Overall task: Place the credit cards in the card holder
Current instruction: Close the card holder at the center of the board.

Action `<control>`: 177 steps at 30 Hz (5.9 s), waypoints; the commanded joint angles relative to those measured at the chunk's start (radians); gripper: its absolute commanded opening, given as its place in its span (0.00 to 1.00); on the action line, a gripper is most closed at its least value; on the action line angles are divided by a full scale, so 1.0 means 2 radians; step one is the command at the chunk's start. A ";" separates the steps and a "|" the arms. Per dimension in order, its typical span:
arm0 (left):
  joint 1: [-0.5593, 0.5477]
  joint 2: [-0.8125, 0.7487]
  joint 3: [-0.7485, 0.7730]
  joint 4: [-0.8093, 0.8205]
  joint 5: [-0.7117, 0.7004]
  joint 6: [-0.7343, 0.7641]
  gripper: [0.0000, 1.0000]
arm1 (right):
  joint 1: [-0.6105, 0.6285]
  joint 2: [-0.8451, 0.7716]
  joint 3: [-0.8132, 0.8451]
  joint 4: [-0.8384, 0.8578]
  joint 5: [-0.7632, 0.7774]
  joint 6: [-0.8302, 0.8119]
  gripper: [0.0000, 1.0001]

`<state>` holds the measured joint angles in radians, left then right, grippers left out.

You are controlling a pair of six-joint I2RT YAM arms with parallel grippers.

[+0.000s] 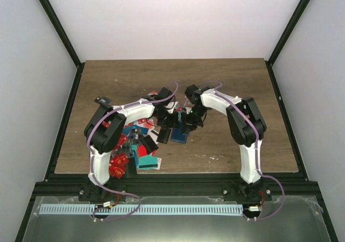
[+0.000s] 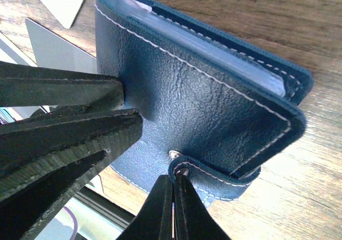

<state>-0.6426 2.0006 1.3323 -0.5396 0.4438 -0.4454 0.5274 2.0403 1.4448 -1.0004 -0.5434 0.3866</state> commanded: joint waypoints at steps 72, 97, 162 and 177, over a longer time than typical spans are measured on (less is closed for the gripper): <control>-0.016 0.005 -0.135 0.006 -0.052 0.000 0.27 | -0.043 0.022 0.019 0.081 -0.051 0.055 0.01; -0.018 0.005 -0.111 0.002 -0.046 0.007 0.26 | -0.041 0.039 0.002 0.037 -0.090 0.012 0.01; 0.011 -0.105 -0.034 -0.067 0.014 0.039 0.34 | -0.070 -0.061 0.010 0.131 -0.102 0.085 0.56; -0.010 -0.042 0.033 -0.075 0.035 0.033 0.39 | -0.069 -0.012 -0.064 0.223 -0.176 0.050 0.17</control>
<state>-0.6418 1.8778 1.3510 -0.6788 0.4919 -0.3817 0.3943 1.9766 1.3300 -0.5964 -0.8658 0.5236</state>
